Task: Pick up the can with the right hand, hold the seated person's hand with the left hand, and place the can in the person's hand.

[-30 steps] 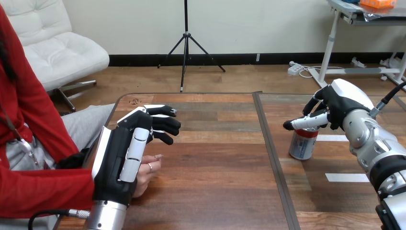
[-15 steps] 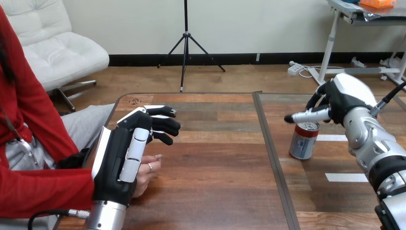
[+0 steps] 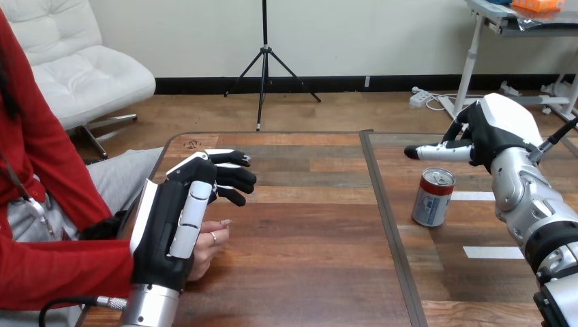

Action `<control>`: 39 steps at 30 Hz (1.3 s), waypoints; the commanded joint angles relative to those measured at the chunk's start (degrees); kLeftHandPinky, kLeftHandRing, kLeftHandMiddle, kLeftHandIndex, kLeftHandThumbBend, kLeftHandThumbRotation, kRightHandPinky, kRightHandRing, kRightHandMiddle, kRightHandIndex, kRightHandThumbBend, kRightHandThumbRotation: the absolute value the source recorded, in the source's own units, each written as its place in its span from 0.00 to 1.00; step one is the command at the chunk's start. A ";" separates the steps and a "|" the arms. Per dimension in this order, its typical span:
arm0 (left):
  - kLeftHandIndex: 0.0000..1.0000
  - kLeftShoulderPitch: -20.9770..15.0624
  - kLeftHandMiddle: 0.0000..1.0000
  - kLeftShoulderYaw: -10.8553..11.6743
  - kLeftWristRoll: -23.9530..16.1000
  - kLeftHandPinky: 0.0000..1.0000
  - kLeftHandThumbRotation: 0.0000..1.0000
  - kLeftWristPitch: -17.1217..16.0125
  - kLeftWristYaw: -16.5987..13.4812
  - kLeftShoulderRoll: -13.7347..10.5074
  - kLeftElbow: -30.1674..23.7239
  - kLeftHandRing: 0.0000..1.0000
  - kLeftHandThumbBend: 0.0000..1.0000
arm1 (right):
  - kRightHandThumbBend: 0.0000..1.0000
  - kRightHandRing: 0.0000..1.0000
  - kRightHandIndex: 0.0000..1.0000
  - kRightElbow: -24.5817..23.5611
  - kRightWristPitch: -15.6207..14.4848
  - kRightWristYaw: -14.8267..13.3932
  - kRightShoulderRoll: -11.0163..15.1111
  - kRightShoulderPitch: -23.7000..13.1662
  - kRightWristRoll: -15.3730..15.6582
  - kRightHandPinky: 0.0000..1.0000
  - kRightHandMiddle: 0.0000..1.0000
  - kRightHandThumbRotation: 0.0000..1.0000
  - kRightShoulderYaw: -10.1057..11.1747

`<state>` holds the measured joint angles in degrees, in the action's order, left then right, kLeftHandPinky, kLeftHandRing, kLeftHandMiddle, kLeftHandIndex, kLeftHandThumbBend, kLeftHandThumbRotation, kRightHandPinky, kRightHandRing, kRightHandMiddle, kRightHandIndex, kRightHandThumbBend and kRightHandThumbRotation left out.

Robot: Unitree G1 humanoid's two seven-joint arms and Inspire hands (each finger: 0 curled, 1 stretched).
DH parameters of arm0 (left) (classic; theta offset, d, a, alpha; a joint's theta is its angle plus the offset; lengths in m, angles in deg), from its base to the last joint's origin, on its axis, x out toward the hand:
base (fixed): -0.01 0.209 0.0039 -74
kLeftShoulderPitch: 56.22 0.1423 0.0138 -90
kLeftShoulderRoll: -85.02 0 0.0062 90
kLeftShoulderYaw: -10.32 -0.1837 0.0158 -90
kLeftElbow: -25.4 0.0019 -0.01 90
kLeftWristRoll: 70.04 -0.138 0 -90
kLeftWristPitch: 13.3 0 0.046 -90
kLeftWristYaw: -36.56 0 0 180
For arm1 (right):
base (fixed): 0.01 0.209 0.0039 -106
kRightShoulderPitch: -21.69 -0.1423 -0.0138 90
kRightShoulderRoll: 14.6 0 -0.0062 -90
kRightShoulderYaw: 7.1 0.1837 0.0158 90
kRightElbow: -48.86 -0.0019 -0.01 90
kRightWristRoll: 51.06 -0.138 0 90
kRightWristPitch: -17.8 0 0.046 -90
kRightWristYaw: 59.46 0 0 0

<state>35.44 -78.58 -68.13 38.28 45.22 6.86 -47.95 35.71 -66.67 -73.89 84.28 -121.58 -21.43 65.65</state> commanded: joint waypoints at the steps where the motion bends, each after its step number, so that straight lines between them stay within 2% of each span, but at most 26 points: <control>1: 0.58 -4.05 0.54 0.42 0.57 0.44 1.00 -1.08 0.15 -0.22 0.91 0.53 0.55 | 1.00 0.17 0.37 -1.33 1.10 -3.08 -0.49 -3.62 -0.83 0.11 0.26 0.58 1.31; 4: 0.58 -4.06 0.54 0.42 0.60 0.44 1.00 -1.02 0.14 -0.18 0.93 0.53 0.55 | 1.00 0.22 0.39 -1.33 0.93 -3.42 -0.47 -3.77 -1.07 0.14 0.30 0.62 1.39; 9: 0.58 -4.16 0.53 0.33 1.13 0.44 1.00 -0.86 0.61 -0.11 1.14 0.53 0.55 | 1.00 0.34 0.44 -1.61 1.43 -6.79 -0.26 -3.81 -0.26 0.25 0.40 0.68 0.84; 13: 0.58 -4.17 0.53 0.27 1.02 0.43 1.00 -0.45 0.79 -0.21 1.16 0.52 0.56 | 1.00 0.42 0.47 -1.76 2.26 -8.90 -0.29 -3.74 -0.60 0.33 0.46 0.73 1.23; 18: 0.59 -4.38 0.52 0.25 1.09 0.42 1.00 -0.83 1.14 -0.24 1.80 0.51 0.54 | 0.98 0.47 0.50 -1.72 3.05 -10.87 -0.33 -3.67 -0.84 0.39 0.50 0.77 1.46; 24: 0.59 -4.58 0.51 0.16 1.38 0.42 1.00 -0.55 1.73 -0.24 2.32 0.50 0.54 | 0.97 0.46 0.52 -1.45 3.81 -11.77 -0.29 -3.69 -1.09 0.40 0.50 0.77 1.73; 27: 0.59 -4.70 0.51 0.18 1.72 0.42 1.00 -0.64 2.03 -0.08 2.63 0.50 0.54 | 0.99 0.48 0.55 -1.26 3.67 -10.96 -0.17 -3.85 -0.97 0.41 0.51 0.78 1.62; 28: 0.59 -4.69 0.51 0.17 1.78 0.42 1.00 -0.55 2.05 -0.01 2.61 0.50 0.54 | 0.99 0.48 0.55 -1.12 3.42 -9.54 -0.07 -4.01 -1.00 0.41 0.51 0.78 1.57; 29: 0.59 -4.69 0.51 0.16 1.78 0.42 1.00 -0.48 2.04 0.05 2.59 0.50 0.54 | 0.99 0.52 0.59 -1.03 3.26 -8.54 0.00 -4.12 -1.04 0.45 0.55 0.78 1.55; 34: 0.59 -4.70 0.52 0.12 1.39 0.42 1.00 -0.53 1.69 0.18 2.55 0.51 0.53 | 1.00 0.62 0.68 -0.78 1.97 -3.49 0.24 -4.68 -0.86 0.54 0.64 0.78 1.29; 36: 0.59 -4.77 0.52 0.11 1.26 0.41 1.00 -0.65 1.58 0.21 2.61 0.51 0.52 | 1.00 0.68 0.74 -0.74 1.55 -1.99 0.35 -4.82 -0.63 0.59 0.70 0.78 1.12; 39: 0.59 -4.82 0.52 0.15 0.72 0.41 1.00 -0.92 1.17 0.19 2.74 0.51 0.52 | 1.00 0.73 0.78 -0.84 1.12 0.27 0.40 -4.88 -0.88 0.64 0.75 0.77 1.39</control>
<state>34.83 -78.65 -67.33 38.29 46.83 6.91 -45.62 35.69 -64.92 -76.39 84.34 -121.69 -21.92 66.82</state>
